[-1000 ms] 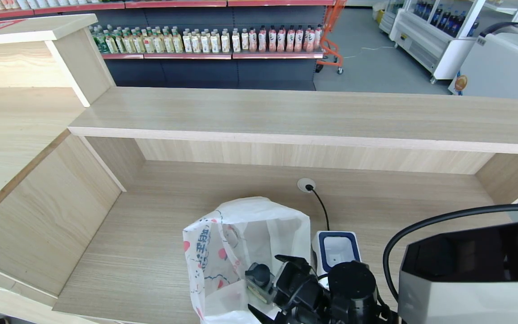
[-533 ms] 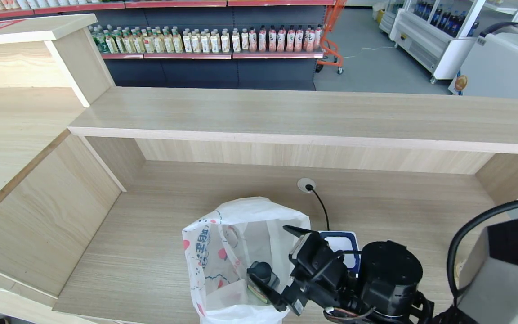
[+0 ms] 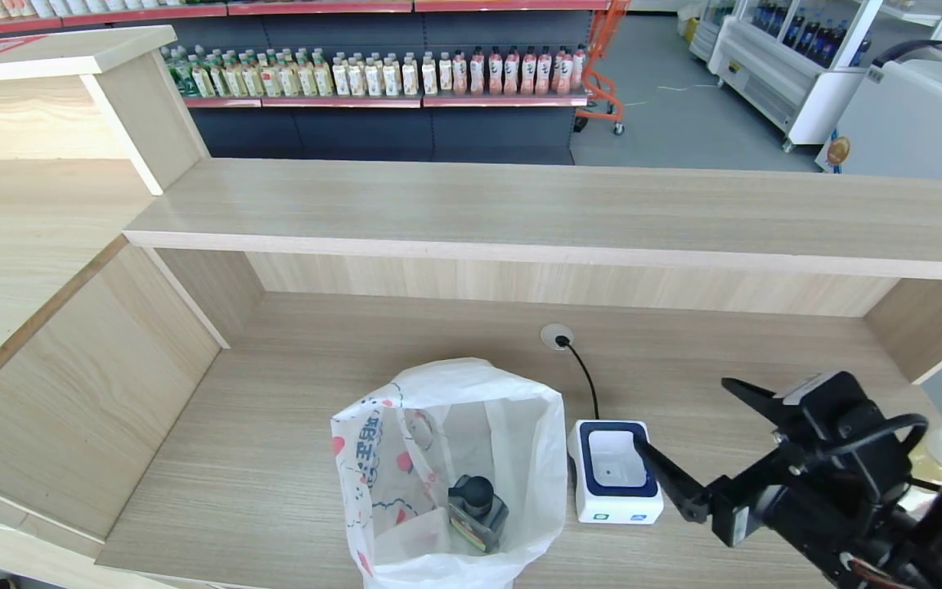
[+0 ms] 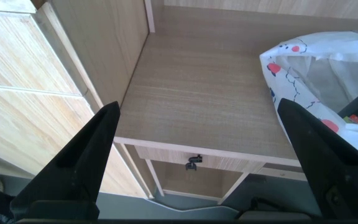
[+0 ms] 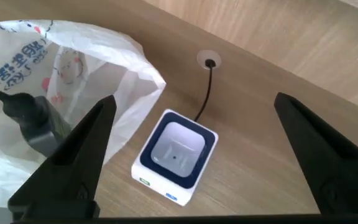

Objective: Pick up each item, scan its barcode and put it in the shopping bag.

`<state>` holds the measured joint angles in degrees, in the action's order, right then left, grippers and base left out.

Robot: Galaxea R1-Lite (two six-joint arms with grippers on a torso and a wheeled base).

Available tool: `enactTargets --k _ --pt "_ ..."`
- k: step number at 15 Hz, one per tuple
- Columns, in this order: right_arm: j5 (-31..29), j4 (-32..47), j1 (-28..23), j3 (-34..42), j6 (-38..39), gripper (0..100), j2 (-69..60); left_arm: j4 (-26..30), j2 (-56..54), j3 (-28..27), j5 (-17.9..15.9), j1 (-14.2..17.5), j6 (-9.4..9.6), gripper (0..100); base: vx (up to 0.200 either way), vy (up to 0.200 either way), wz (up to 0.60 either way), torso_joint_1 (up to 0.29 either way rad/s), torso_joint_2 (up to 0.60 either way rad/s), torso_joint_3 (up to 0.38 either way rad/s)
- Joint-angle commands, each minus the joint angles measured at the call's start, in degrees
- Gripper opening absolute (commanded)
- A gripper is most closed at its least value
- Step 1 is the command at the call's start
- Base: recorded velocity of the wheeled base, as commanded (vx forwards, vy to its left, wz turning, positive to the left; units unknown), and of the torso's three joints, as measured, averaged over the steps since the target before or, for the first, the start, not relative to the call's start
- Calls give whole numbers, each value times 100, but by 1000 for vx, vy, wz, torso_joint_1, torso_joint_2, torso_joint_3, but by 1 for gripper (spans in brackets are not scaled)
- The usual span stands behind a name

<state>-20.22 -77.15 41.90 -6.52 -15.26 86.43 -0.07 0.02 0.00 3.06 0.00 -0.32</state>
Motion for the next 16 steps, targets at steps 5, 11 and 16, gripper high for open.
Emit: enactTargets --k 5,11,16 --pt "-289 6028 -217 -1299 6 100 -4169 -1 -2 0 2 0 -3 100 0 0 0 0 0 0" --pt "-641 7127 -314 -1800 252 100 -4187 -1 -2 0 2 0 -3 100 0 0 0 0 0 0" --pt "-790 7250 -393 -1589 454 100 -4293 -1 -2 0 2 0 -12 100 0 0 0 0 0 0"
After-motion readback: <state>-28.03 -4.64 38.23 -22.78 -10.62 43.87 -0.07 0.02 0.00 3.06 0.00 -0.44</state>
